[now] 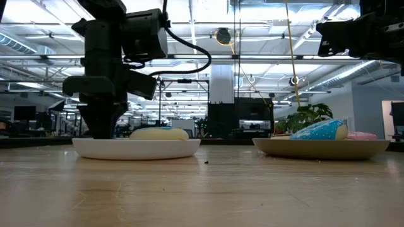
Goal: Pick & Place donuts
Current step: Put the small blue donut on the white plate
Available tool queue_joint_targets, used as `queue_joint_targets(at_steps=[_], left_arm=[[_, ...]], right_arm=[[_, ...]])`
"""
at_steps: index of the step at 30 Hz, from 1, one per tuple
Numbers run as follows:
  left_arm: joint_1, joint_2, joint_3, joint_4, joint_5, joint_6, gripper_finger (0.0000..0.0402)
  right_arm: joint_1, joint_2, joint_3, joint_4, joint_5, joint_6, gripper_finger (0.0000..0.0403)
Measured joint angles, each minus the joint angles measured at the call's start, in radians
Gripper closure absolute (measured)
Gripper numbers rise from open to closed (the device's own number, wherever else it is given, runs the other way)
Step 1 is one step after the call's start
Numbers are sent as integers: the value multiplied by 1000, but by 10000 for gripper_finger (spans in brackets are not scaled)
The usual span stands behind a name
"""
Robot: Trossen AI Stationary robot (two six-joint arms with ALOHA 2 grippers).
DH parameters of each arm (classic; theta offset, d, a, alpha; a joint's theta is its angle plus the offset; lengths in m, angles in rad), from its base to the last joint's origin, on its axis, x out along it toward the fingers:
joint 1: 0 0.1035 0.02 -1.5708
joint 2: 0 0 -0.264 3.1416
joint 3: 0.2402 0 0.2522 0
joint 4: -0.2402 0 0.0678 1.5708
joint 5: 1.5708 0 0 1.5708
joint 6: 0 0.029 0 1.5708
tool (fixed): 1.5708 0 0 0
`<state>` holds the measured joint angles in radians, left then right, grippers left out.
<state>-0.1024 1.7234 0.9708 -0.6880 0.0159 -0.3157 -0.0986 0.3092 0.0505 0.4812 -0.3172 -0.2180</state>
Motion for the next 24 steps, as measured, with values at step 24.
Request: queue_joint_targets(at_steps=[24], left_arm=[[-16,-2,58,-166,-18,1,224]], right_arm=[[0,0,0,-19,0,7,403]])
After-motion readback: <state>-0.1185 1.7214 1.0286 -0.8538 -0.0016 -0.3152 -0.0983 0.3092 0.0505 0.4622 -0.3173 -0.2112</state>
